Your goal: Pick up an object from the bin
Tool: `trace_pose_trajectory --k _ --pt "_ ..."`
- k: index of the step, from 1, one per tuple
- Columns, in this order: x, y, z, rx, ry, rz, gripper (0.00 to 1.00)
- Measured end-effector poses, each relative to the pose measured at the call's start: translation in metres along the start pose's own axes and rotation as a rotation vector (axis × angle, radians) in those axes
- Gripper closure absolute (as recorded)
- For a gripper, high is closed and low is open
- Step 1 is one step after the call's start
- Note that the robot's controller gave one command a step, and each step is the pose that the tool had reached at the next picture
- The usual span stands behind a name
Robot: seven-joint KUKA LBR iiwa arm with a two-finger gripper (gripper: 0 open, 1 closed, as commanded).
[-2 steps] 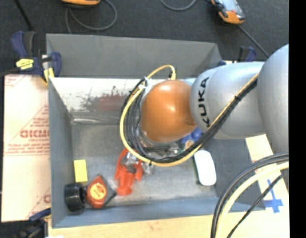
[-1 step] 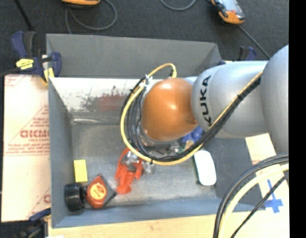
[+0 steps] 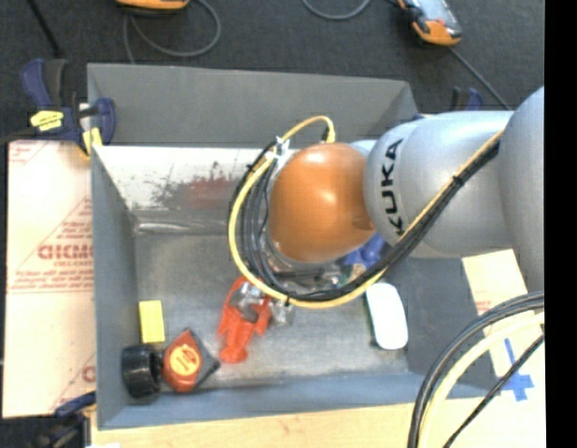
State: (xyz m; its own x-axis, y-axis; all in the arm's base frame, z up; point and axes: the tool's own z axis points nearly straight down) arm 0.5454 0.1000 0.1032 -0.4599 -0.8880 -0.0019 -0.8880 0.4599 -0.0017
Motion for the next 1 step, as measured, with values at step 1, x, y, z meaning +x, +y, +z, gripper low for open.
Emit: trace_pose_trajectory --k 1 --pt "-0.0001 -0.0004 -0.0083 0.001 -0.001 0.001 1.0"
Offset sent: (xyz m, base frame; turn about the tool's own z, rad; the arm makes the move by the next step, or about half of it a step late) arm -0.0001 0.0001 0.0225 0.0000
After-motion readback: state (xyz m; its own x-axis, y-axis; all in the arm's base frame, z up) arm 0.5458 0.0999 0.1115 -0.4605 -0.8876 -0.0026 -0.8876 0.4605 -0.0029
